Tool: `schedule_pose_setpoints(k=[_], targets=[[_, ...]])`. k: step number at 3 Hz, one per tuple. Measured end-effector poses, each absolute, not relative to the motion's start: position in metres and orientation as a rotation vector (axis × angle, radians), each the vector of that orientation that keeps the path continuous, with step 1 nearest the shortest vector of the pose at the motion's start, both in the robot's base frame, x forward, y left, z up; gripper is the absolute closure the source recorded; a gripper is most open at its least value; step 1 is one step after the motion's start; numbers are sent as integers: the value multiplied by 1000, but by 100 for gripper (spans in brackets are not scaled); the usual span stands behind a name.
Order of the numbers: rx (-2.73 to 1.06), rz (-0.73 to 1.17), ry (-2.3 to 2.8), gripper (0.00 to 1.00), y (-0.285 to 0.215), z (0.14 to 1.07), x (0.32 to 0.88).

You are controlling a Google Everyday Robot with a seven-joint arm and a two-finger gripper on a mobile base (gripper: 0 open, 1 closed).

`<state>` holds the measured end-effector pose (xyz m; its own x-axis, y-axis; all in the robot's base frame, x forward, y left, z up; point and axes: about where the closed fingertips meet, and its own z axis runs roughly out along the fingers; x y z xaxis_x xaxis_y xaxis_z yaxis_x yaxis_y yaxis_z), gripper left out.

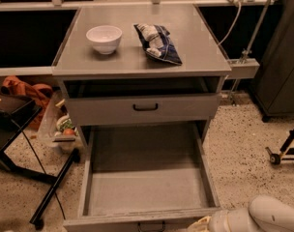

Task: Close middle drawer

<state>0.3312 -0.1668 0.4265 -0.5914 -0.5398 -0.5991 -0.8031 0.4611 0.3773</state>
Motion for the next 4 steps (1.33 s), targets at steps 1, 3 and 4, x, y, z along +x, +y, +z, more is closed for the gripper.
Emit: schedule_pose_setpoints(k=[1, 3, 4], targets=[[-1196, 918, 2264, 84, -151, 420, 352], [-1298, 844, 2163, 37, -133, 430, 406], [-1334, 821, 2128, 14, -120, 432, 430]])
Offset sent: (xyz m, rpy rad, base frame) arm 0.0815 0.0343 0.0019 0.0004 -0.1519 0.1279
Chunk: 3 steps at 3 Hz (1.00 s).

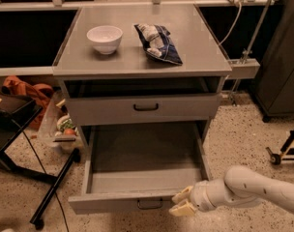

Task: Close middle drawer

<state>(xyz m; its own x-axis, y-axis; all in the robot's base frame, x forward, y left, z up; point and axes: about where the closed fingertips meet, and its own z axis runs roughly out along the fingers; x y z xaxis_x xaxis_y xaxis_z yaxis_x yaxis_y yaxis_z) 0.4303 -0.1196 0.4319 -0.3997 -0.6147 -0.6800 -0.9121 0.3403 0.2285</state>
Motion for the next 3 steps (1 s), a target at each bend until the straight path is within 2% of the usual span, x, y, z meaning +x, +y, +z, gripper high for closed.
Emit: schedule_pose_setpoints(k=[1, 2, 3], targets=[[-1359, 815, 2094, 0, -105, 432, 449], [-1388, 818, 2036, 0, -78, 434, 476], [-1388, 818, 2036, 0, -78, 434, 476]])
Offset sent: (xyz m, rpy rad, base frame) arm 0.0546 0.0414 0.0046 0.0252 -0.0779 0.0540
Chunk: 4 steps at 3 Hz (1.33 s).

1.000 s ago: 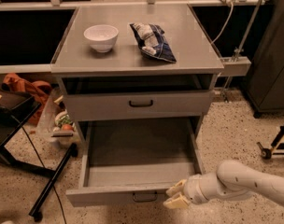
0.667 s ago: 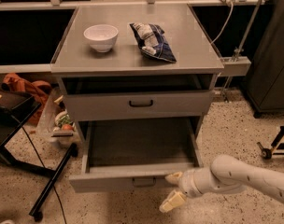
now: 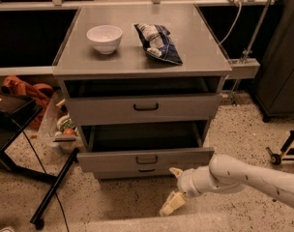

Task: Close middle drawer

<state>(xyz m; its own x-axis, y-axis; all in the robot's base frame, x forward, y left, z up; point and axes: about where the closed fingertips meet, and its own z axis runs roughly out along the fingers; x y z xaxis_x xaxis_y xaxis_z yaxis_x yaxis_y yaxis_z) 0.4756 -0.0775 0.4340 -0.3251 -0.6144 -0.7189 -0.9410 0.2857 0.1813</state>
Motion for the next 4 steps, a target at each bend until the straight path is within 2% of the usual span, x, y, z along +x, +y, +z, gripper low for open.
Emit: schedule_pose_setpoints(k=[1, 2, 4], targets=[[-1350, 796, 2025, 0, -86, 432, 485], [-1310, 756, 1994, 19, -104, 424, 517], [-1183, 625, 1964, 66, -160, 426, 607]])
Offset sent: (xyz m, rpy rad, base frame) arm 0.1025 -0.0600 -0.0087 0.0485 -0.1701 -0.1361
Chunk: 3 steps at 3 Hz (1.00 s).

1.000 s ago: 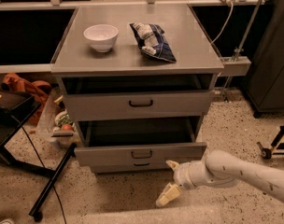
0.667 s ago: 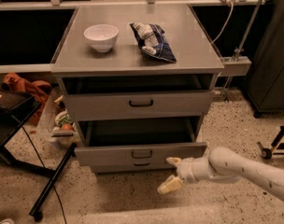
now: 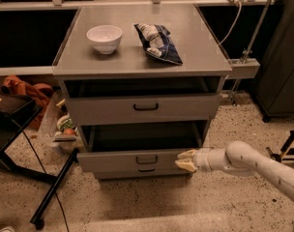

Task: Close middle drawer

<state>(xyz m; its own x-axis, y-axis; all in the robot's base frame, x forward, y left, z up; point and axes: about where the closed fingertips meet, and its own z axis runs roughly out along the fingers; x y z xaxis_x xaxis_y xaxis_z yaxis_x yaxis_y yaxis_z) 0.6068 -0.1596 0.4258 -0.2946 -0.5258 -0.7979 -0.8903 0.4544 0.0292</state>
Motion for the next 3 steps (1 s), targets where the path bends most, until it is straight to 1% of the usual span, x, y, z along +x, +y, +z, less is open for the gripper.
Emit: schedule_pose_setpoints(k=[1, 3], targets=[[-1125, 560, 1953, 62, -179, 430, 633], [-1063, 510, 1942, 15, -193, 429, 655]])
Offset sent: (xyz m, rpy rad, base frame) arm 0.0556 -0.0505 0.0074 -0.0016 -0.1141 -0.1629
